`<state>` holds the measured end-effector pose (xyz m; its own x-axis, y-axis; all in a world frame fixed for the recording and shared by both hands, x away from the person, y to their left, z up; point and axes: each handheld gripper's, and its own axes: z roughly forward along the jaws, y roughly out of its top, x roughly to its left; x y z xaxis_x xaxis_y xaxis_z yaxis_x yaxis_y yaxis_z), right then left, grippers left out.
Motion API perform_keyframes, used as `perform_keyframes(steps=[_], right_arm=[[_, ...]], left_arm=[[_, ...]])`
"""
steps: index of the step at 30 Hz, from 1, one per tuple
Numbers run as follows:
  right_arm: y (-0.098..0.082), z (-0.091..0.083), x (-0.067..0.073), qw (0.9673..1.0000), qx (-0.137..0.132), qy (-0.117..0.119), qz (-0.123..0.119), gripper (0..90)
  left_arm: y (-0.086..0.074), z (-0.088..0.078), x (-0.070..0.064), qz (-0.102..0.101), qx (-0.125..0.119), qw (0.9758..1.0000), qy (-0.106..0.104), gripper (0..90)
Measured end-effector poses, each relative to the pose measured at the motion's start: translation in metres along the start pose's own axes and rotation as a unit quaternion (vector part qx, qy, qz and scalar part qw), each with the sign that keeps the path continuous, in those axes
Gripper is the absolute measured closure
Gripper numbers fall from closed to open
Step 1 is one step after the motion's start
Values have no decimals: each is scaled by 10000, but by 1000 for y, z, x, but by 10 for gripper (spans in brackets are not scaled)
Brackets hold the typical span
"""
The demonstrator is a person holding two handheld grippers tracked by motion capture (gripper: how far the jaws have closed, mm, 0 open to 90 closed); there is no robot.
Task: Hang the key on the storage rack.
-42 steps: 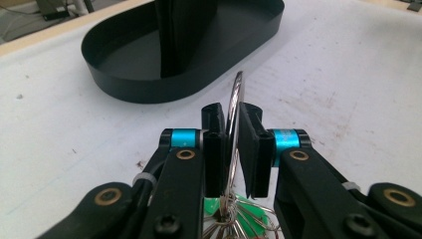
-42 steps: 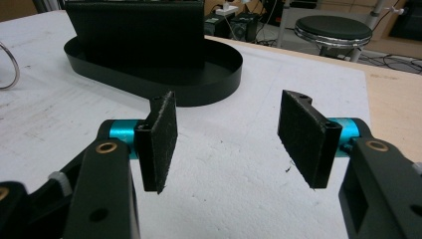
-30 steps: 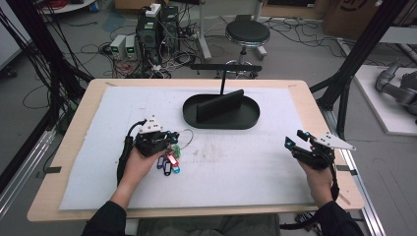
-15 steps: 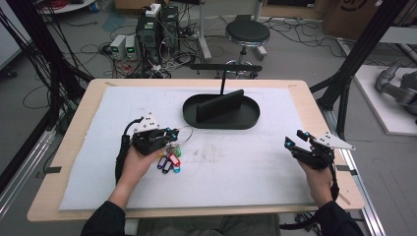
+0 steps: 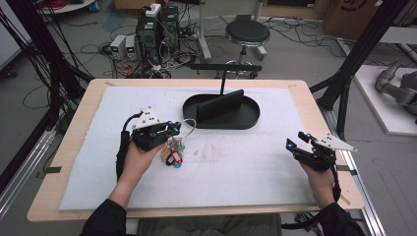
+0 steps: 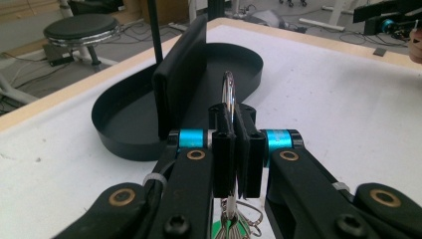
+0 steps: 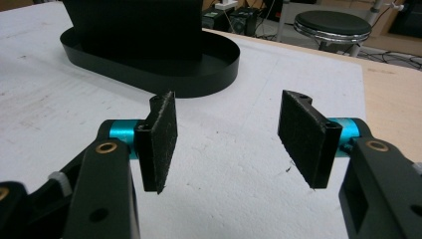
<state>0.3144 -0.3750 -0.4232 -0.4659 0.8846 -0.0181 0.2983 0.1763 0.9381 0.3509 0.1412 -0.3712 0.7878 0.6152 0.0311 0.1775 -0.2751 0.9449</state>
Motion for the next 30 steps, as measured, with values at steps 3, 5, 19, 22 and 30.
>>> perform_keyframes(steps=[3, 5, 19, 22, 30], right_arm=[[0, 0, 0, 10000, -2, -2, -6, 413], [0, 0, 1, 10000, 2, -9, -22, 412], [1, 1, 0, 10000, -5, -12, -11, 412], [1, 1, 0, 10000, -10, -8, -8, 413], [1, 1, -1, 10000, -36, 4, -19, 413]], left_arm=[[5, -1, -1, 46, -51, 10000, 16, 865], [8, -2, -1, 68, -81, 9999, 30, 865], [34, -3, 3, 228, -211, 9993, 199, 864], [40, -3, 5, 240, -277, 9991, 233, 865], [56, 2, 14, 247, -339, 9984, 384, 864]])
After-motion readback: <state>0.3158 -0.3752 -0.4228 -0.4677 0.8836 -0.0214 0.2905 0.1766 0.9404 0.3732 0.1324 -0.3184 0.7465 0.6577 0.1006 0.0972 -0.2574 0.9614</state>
